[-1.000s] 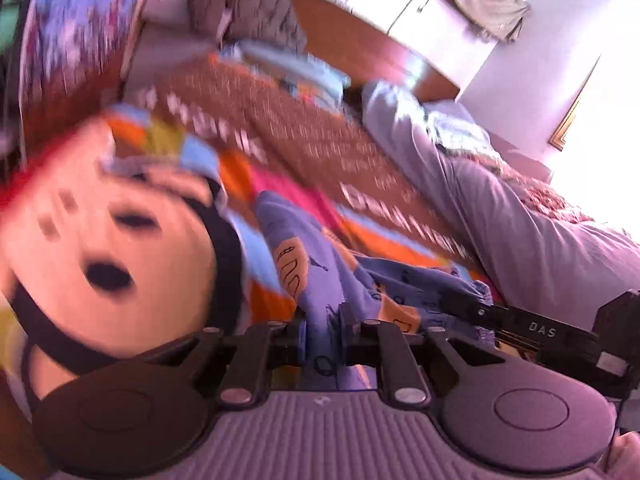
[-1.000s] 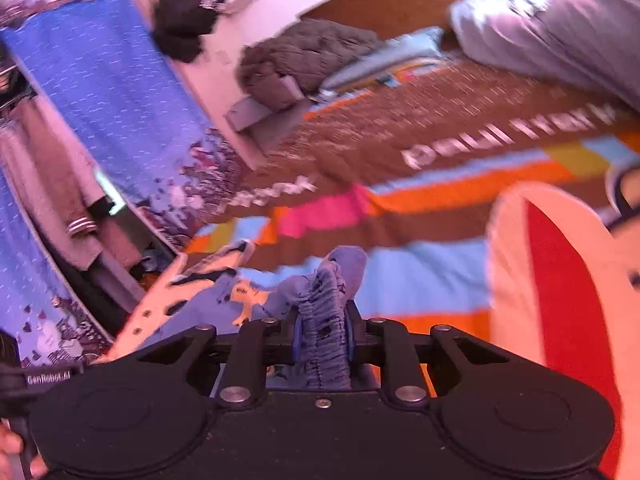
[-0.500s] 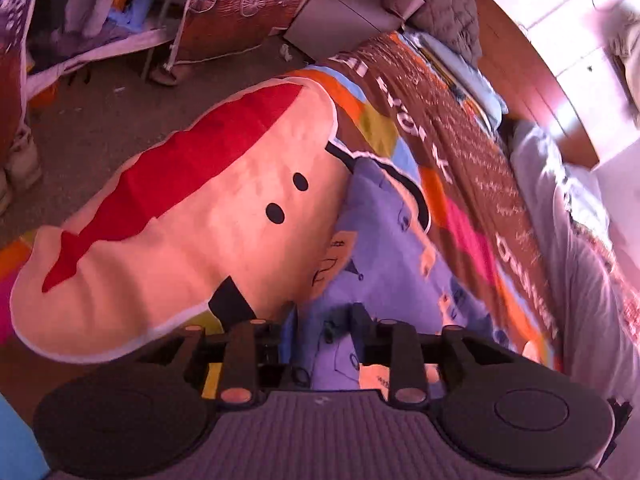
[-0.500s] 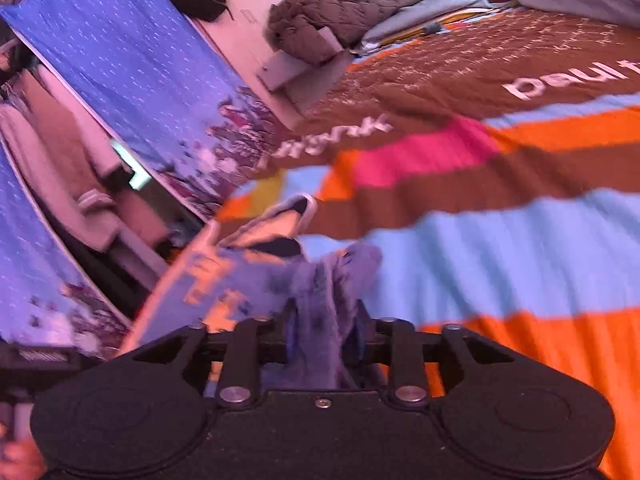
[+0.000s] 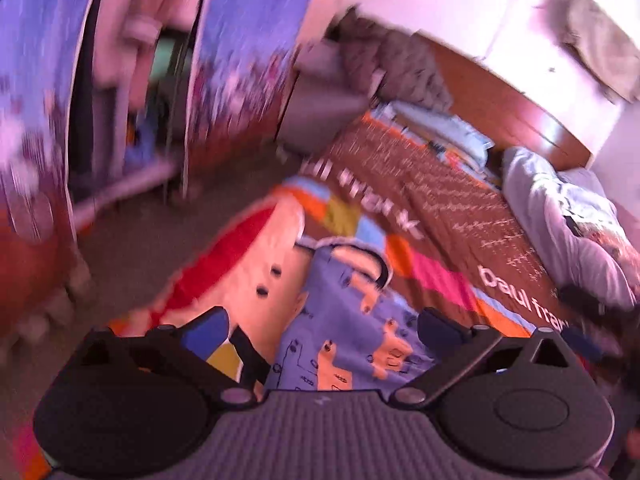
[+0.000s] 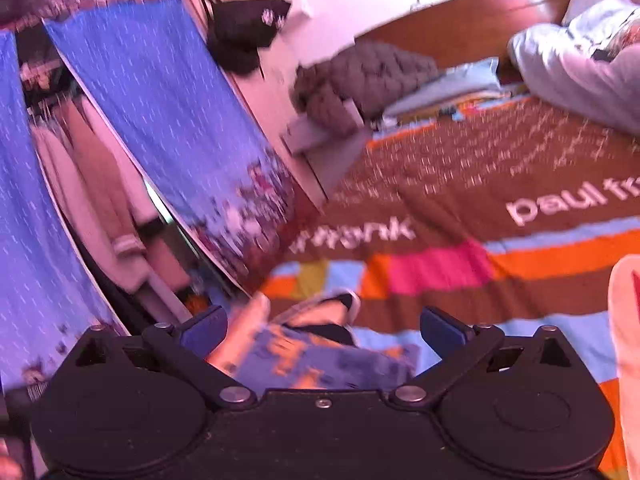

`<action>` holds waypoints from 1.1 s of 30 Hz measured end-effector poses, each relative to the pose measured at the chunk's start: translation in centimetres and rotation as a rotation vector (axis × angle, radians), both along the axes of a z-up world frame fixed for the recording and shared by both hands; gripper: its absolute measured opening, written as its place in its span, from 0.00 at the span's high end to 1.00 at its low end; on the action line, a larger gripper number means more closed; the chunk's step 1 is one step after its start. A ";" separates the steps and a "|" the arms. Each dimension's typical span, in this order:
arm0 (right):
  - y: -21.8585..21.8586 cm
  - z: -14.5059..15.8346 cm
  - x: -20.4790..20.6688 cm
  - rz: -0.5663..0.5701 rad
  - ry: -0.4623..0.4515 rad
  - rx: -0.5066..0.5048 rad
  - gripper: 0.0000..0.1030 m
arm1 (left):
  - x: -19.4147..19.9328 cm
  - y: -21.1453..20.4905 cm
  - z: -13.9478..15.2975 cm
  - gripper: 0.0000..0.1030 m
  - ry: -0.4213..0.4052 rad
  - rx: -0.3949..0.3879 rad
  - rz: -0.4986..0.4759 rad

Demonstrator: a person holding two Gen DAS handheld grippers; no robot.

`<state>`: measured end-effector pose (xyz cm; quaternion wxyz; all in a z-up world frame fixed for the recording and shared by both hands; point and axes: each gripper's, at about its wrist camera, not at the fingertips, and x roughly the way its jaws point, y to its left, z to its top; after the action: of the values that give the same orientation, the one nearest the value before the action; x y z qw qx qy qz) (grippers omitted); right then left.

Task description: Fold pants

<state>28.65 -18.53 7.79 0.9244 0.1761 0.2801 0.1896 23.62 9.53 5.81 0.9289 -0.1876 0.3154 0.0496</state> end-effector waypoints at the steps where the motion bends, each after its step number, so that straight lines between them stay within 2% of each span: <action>1: 0.2 1.3 -0.9 -0.002 -0.012 0.005 0.01 | -1.0 -0.3 1.0 0.00 -0.017 0.025 -0.005; 4: 0.9 4.4 -4.3 -0.031 -0.041 -0.025 0.01 | -4.0 -1.0 3.8 0.00 -0.050 0.080 0.016; 8: 2.1 7.3 -9.5 -0.066 -0.064 -0.082 0.01 | -8.1 -0.7 6.0 0.00 -0.096 0.094 0.040; 11: 2.8 8.4 -13.9 -0.049 -0.110 -0.105 0.01 | -10.8 -0.5 6.2 0.00 -0.095 0.120 0.055; 14: 3.3 8.4 -17.4 -0.043 -0.144 -0.133 0.01 | -12.5 -0.2 4.6 0.00 -0.066 0.131 0.079; 17: 3.5 7.1 -20.7 -0.051 -0.180 -0.188 0.01 | -13.4 0.3 2.3 0.00 -0.049 0.117 0.122; 20: 4.1 4.6 -23.4 -0.087 -0.241 -0.317 0.01 | -13.9 -0.2 0.4 0.00 -0.065 0.129 0.132; 23: 4.7 2.0 -25.0 -0.111 -0.290 -0.394 0.01 | -14.4 -1.3 -0.8 0.00 -0.100 0.192 0.071; 27: 5.2 0.8 -25.9 -0.086 -0.335 -0.391 0.01 | -15.3 -3.0 -2.3 0.00 -0.154 0.304 0.004; 29: 5.4 0.2 -25.7 -0.093 -0.311 -0.390 0.01 | -15.5 -3.5 -3.1 0.00 -0.155 0.325 0.010; 33: 6.1 -1.6 -24.6 -0.126 -0.190 -0.454 0.01 | -16.0 -3.4 -4.8 0.00 -0.146 0.307 0.004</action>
<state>4.00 -12.47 6.18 0.9725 -0.0374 0.2158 0.0795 7.64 6.16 0.98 0.9670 -0.0472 0.2353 0.0855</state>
